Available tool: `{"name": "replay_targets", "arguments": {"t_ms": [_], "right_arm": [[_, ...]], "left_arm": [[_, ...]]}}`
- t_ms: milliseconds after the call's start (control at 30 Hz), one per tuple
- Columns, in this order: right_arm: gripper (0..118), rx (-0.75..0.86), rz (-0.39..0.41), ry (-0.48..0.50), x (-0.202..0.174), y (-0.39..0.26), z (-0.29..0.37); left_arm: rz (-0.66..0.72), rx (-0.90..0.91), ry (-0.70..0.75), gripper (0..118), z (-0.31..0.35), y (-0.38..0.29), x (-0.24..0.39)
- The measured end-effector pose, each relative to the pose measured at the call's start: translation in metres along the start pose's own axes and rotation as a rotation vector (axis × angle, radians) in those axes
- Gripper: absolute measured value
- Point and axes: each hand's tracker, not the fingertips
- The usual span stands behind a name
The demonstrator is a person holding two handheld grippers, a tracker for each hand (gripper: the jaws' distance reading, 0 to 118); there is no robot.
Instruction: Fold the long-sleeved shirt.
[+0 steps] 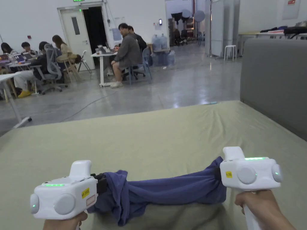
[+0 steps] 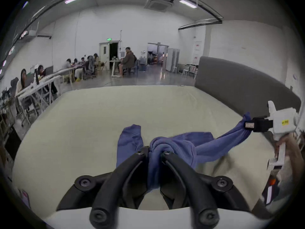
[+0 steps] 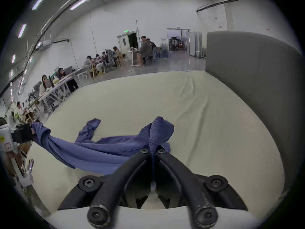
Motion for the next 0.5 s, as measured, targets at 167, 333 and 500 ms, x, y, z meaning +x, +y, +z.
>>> {"name": "replay_targets", "arguments": {"t_ms": [167, 333, 500], "right_arm": [[0, -0.136, 0.044, 0.009, -0.004, -0.104, 0.047], [0, -0.307, 0.047, -0.019, 0.002, -0.197, 0.079], [0, -0.387, 0.049, -0.050, 0.002, -0.229, 0.081]], "left_arm": [[-0.134, -0.234, -0.026, 5, 0.054, -0.089, 0.023], [0.010, -0.434, -0.083, 5, 0.094, -0.176, 0.032], [-0.041, -0.456, -0.085, 5, 0.112, -0.214, 0.043]]}}
